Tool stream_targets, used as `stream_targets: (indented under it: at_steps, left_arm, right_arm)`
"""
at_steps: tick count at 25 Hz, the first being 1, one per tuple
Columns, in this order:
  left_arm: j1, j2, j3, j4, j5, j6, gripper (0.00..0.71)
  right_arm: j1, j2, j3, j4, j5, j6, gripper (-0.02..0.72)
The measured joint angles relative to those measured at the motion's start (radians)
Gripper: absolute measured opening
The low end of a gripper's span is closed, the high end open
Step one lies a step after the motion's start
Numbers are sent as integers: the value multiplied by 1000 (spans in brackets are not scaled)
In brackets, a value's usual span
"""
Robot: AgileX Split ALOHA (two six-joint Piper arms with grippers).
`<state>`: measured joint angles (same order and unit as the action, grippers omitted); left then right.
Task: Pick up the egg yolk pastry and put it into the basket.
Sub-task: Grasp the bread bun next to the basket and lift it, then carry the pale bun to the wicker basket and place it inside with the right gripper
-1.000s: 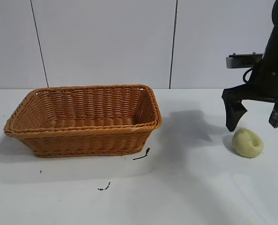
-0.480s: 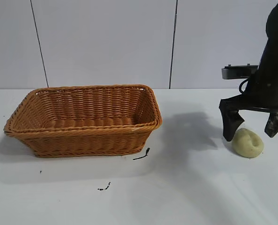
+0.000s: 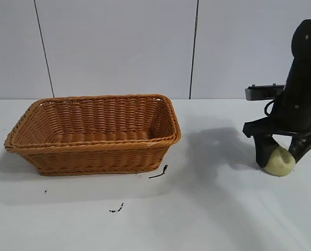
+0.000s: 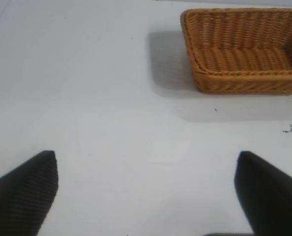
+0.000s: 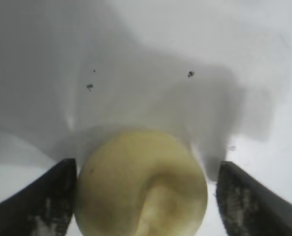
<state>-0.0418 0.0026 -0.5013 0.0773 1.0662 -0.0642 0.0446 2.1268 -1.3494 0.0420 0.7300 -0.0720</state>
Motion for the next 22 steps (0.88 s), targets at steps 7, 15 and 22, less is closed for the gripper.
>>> stream_targets:
  at_steps: [7,15,22]
  left_arm:
    - [0,0,0,0,0,0,696]
    - [0,0,0,0,0,0,696]
    - [0,0,0,0,0,0,696]
  right_arm:
    - [0,-35,0,0,1,0,168]
    - [0,-232,-112,14,159,0,165]
    - [68,-223,-365,15,305,0,165]
